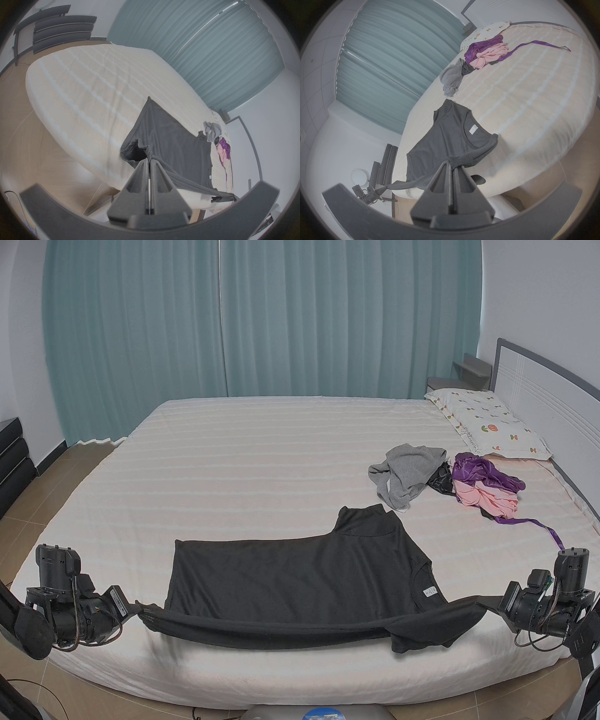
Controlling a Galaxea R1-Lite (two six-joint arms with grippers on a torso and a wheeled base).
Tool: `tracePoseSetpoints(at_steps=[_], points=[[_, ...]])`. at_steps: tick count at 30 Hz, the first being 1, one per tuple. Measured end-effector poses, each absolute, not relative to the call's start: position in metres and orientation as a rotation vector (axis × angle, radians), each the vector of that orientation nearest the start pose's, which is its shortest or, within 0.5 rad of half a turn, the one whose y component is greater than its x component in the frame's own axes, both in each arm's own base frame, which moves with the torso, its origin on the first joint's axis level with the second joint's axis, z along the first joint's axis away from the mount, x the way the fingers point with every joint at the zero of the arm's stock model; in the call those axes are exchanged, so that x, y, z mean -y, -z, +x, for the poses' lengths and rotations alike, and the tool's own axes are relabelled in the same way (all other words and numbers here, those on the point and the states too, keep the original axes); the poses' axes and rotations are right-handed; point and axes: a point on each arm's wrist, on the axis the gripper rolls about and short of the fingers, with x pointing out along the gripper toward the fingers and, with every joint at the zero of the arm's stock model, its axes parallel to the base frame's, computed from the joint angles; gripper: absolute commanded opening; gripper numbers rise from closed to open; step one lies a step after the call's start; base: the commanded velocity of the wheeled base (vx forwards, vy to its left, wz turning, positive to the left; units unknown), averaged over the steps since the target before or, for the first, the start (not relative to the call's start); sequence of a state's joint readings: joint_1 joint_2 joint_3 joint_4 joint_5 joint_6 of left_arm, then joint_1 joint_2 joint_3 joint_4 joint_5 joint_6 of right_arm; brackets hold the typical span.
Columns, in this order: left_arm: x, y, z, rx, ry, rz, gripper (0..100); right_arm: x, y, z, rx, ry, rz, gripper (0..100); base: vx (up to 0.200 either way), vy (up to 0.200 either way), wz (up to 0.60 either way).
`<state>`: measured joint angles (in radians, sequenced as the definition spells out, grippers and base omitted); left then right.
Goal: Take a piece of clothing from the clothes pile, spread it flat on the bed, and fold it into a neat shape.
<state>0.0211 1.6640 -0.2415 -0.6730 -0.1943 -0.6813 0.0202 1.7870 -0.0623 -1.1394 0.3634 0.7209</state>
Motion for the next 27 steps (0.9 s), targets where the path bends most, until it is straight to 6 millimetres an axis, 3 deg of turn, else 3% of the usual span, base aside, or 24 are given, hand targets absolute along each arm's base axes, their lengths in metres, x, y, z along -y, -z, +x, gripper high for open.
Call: tracePoseSetpoints(at_steps=[15, 21, 27], points=[[0.002, -0.057, 0.183, -0.843, -0.107, -0.709, 0, -0.014, -0.042, 0.180, -0.797, -0.139, 0.710, 0, 0.000, 0.000, 0.00], [0.002, -0.057, 0.188, -0.844, -0.107, -0.711, 0, -0.016, -0.040, 0.181, -0.816, -0.144, 0.696, 0, 0.000, 0.000, 0.00], [0.001, -0.055, 0.208, -0.837, -0.120, -0.723, 0, -0.016, -0.043, 0.201, -0.779, -0.145, 0.693, 0, 0.000, 0.000, 0.00]])
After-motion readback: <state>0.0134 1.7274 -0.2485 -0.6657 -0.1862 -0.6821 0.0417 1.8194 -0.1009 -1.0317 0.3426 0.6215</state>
